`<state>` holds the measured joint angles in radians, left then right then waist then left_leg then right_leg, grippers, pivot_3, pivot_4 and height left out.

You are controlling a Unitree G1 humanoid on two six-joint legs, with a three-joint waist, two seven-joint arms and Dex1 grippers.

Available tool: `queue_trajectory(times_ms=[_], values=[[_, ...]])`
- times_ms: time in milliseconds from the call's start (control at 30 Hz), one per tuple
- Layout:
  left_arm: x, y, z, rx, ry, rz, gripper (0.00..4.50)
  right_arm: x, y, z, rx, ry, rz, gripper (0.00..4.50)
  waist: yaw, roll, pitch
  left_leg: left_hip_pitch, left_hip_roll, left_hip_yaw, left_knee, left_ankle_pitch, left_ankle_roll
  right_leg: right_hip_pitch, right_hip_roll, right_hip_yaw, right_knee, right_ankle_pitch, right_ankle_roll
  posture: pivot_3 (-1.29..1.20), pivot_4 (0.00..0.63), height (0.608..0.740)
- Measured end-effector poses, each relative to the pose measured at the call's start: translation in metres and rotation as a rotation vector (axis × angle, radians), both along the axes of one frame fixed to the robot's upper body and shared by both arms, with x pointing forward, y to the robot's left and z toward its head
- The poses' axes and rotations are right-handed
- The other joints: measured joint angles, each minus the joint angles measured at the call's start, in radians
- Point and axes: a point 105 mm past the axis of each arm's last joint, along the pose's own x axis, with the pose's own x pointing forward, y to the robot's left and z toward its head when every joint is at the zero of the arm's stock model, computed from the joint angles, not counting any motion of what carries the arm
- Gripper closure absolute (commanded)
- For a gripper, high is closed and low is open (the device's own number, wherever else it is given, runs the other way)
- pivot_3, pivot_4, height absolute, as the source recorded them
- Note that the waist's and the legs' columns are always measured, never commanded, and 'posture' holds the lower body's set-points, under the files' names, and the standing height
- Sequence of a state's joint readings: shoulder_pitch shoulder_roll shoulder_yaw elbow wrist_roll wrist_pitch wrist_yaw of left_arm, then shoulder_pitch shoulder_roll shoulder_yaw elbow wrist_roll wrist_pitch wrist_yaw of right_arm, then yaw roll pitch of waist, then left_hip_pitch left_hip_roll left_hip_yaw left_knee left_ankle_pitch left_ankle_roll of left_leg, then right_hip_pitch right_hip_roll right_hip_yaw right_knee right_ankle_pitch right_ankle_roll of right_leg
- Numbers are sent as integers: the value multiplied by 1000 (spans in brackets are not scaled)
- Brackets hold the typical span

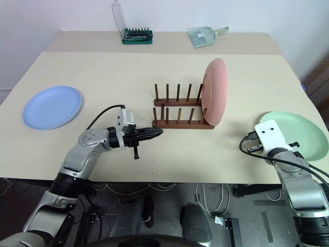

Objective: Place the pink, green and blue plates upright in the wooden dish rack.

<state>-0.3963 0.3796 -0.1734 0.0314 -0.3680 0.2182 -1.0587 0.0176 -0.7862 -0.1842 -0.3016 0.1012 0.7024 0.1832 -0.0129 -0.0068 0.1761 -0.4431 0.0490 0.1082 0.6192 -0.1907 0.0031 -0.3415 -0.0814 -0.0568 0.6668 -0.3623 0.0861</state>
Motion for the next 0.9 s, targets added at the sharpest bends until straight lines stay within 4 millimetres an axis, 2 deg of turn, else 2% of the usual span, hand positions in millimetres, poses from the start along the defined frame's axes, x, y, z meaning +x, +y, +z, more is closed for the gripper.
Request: queue_trajectory(times_ms=[33, 100, 233, 267, 333, 367, 500, 600, 633, 700, 767, 900], values=[[0, 0, 0, -1, 2, -1, 4500, 4, 0, 9, -27, -31, 11, 4434, 0, 0, 0, 0, 0, 0, 0, 0, 0, 0, 0, 0, 0, 0, 0, 0, 150, 732], [0, -1, 1, -2, 8, -1, 4500, 15, 1, 43, -122, -154, 47, 4434, -1, 1, 0, 0, 0, 0, 0, 0, -1, -1, 1, 0, 0, 0, 0, 0, 150, 732], [0, -2, 3, -6, 16, -6, 4500, 29, 14, 140, -198, -513, 107, 4434, -1, 1, 0, 0, 0, 0, 0, 1, -2, -1, 1, 0, 0, 0, 0, 0, 150, 732], [0, -2, 4, -6, 16, -6, 4500, 28, 24, 166, -189, -609, 149, 4434, 0, 1, 1, 0, 0, 0, -1, 2, -2, -1, 1, 0, 0, 0, 0, 0, 150, 732], [0, -2, 4, -7, 15, -8, 4500, 24, 46, 199, -155, -731, 241, 4434, 1, 1, 0, 0, 0, 0, -1, 2, -3, -1, 1, 0, 0, 0, 0, 0, 150, 732], [0, -1, 3, -6, 18, -9, 4500, 21, 64, 217, -82, -807, 321, 4434, 0, 1, 1, 0, 0, 0, -1, 2, -3, -1, 1, 0, 0, 0, 0, 0, 150, 732], [0, -1, 0, -8, 25, -12, 4500, 1, 127, 258, 239, -944, 652, 4434, -1, 1, 1, 0, 0, 0, -1, 2, -3, -1, 0, 0, 1, 0, 0, 0, 150, 732], [-1, 0, -1, -10, 26, -10, 4500, -21, 170, 265, 515, -896, 918, 4434, 3, 0, 0, -1, 1, -1, -1, 1, -2, 0, -1, -1, 0, 0, 0, 0, 150, 732], [-1, -1, -1, -11, 25, -9, 4500, -28, 184, 260, 640, -840, 1012, 4434, 4, 0, 0, -1, 0, -1, -1, 0, 0, 1, -1, -1, 0, 0, 0, 0, 150, 732], [0, -1, 0, -14, 25, -7, 4500, -35, 199, 249, 806, -745, 1099, 4434, 3, 0, 0, -1, 0, -1, 0, -3, 5, 1, -2, -1, 0, 0, 0, 0, 150, 732], [-1, -3, 2, -15, 22, -7, 4500, -34, 207, 231, 960, -634, 1105, 4434, 1, -1, 0, -1, 0, -1, 0, -4, 6, 1, -2, -1, 0, 0, 0, 0, 150, 732], [-3, -6, 7, -15, 11, -3, 4500, -23, 217, 190, 1144, -455, 1001, 4434, -1, 0, 0, -1, 0, -1, 0, -3, 6, 0, -2, -1, 1, 0, 0, 0, 150, 732]])
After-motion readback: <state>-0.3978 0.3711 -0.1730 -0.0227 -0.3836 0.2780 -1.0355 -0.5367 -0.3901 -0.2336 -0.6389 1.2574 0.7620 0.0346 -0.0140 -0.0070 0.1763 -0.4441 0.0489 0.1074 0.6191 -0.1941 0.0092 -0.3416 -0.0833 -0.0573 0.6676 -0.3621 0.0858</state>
